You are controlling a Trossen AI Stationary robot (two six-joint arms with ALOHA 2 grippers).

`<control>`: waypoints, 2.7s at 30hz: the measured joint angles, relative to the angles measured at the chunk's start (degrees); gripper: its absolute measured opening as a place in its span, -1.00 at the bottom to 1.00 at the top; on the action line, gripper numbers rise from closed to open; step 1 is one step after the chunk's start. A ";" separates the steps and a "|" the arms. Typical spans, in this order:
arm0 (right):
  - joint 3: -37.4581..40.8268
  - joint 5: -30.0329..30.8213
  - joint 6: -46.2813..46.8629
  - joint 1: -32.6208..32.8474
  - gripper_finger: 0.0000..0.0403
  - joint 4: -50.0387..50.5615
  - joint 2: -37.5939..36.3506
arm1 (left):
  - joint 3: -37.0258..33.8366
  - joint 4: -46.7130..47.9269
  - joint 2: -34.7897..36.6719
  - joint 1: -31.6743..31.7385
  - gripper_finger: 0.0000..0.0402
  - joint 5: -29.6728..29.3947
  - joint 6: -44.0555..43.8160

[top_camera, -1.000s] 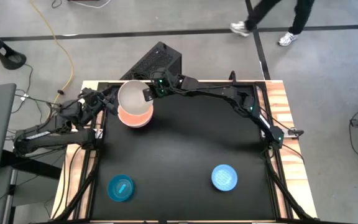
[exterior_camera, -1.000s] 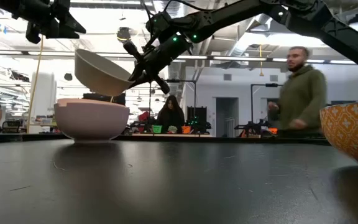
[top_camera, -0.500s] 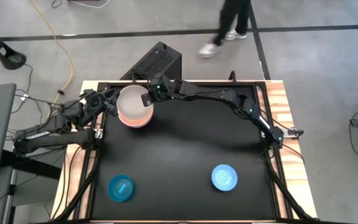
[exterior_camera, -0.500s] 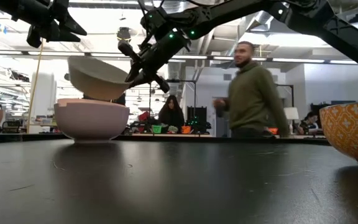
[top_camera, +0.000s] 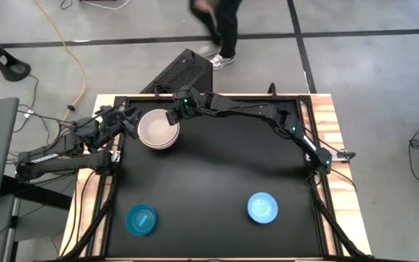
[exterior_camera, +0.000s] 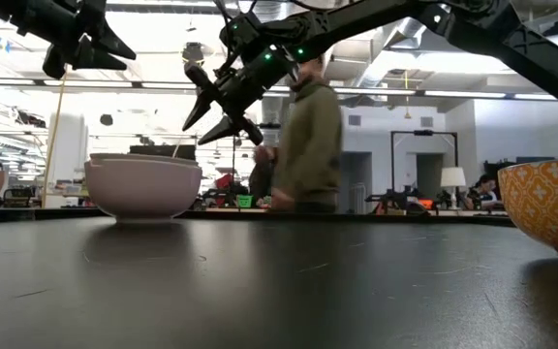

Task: Nest bowls inside each other
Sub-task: Stack the light blue bowl on the gray bowl

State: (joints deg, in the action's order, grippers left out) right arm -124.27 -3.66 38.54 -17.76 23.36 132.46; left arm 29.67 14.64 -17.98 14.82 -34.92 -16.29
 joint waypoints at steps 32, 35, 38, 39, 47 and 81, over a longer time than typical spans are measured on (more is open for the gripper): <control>-0.04 3.44 -23.77 5.30 0.26 50.68 -25.03 | 14.36 16.60 -27.90 -6.66 -0.26 42.16 -2.24; -0.04 6.85 -23.90 6.93 0.26 55.21 -26.71 | 20.85 26.06 -30.36 -9.16 -0.26 42.20 0.90; -0.04 9.35 -24.90 8.86 0.26 56.88 -27.82 | 24.60 32.77 -32.13 -12.40 -0.26 42.42 1.90; -0.04 9.72 -25.35 9.41 0.26 56.98 -28.08 | 25.01 33.66 -32.42 -13.58 -0.26 43.04 1.90; 0.00 10.04 -29.64 12.79 0.26 59.63 -28.24 | 22.72 37.28 -34.89 -28.81 -0.26 49.67 -9.05; 54.92 -1.30 0.62 26.03 0.26 43.95 -59.88 | 21.55 27.91 -51.22 -44.42 -0.26 19.75 -10.63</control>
State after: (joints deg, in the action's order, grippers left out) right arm -69.34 -4.96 39.16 8.27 67.31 72.58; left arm 51.22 42.54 -69.19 -29.60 -15.17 -26.92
